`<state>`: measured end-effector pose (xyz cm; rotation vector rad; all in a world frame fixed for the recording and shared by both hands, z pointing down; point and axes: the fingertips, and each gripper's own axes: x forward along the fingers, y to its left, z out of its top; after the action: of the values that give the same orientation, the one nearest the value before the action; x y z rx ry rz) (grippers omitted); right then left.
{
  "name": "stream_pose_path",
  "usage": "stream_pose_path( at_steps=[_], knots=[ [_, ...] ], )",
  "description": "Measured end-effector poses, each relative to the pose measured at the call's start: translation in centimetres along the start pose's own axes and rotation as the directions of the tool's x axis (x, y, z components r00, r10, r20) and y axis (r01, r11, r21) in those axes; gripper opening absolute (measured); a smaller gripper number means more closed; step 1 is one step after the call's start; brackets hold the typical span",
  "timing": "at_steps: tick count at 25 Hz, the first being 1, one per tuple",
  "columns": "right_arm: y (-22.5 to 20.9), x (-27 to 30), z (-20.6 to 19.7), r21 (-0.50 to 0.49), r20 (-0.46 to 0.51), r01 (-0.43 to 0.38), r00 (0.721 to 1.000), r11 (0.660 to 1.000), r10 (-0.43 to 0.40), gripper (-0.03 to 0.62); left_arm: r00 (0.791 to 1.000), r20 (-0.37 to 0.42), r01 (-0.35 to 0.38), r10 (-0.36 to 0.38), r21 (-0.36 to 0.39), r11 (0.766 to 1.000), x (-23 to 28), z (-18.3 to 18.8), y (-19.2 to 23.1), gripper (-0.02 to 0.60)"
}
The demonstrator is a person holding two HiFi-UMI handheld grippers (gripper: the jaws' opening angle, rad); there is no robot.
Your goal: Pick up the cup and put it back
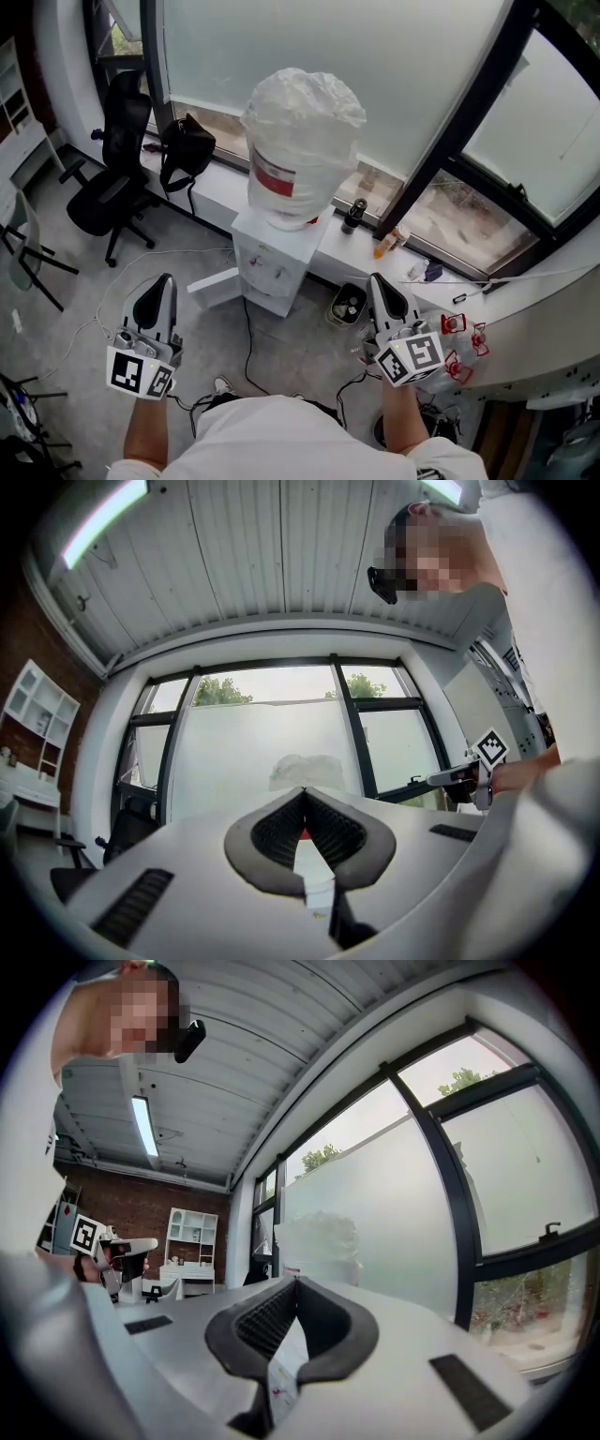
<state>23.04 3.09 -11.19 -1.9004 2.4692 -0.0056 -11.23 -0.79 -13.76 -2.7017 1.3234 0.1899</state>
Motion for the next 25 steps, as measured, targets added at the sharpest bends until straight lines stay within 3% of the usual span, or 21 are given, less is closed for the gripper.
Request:
stream_pose_path(
  at_steps=[8,25],
  knots=[
    [-1.7,-2.8,-1.4,0.056,0.057,0.094,0.994,0.994,-0.097,0.020,0.994,-0.043,-0.103,0.101,-0.032,0.994,-2.8,-2.2,0.8,0.023],
    [0.1,-2.0,-1.1,-0.017,0.047,0.042,0.998,0.999,-0.041,0.020,0.994,-0.021,-0.108,0.107,-0.060,0.992,-2.3,-2.9,-1.8,0.023]
  ],
)
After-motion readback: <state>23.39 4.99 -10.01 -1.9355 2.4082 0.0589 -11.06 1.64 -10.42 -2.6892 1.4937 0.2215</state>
